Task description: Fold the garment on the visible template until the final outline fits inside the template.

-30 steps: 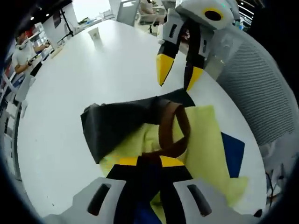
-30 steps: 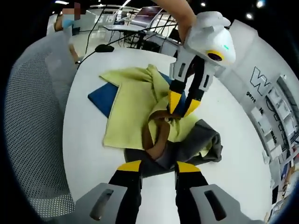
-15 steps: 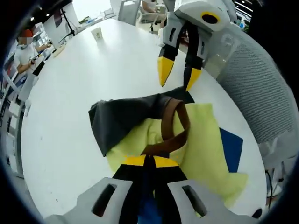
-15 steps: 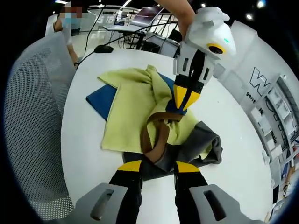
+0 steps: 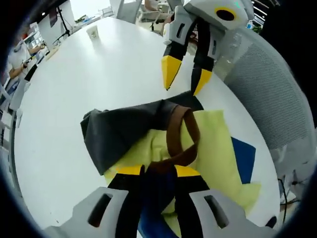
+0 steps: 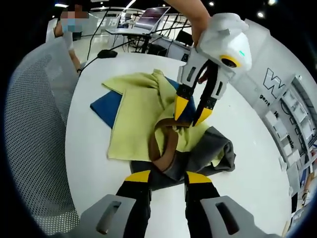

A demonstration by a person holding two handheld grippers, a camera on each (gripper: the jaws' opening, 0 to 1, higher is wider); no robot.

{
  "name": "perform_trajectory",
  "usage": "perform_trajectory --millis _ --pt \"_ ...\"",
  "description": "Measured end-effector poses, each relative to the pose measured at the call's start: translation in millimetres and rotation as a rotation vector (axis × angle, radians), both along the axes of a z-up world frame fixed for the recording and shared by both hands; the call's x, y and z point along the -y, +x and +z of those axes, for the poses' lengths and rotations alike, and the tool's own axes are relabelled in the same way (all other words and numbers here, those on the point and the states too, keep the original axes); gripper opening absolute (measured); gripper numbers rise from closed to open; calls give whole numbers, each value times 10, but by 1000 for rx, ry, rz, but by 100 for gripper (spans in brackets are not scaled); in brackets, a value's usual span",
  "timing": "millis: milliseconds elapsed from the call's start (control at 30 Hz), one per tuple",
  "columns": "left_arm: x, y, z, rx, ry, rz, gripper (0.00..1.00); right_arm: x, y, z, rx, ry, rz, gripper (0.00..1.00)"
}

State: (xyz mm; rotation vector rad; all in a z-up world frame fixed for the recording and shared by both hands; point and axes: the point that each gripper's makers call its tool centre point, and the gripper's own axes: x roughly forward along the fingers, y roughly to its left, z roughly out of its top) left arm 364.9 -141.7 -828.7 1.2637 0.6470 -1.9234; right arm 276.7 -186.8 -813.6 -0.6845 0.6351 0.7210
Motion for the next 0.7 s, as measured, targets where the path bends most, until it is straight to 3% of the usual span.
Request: perform_trajectory --millis 167,333,700 --pt "-16 16 -27 -4 9 6 20 -8 9 -5 -3 4 0 21" --pt "-89 33 -24 -18 29 15 7 -12 24 1 -1 10 -5 21" --pt "-295 50 156 -26 28 66 2 -50 27 33 9 29 10 20"
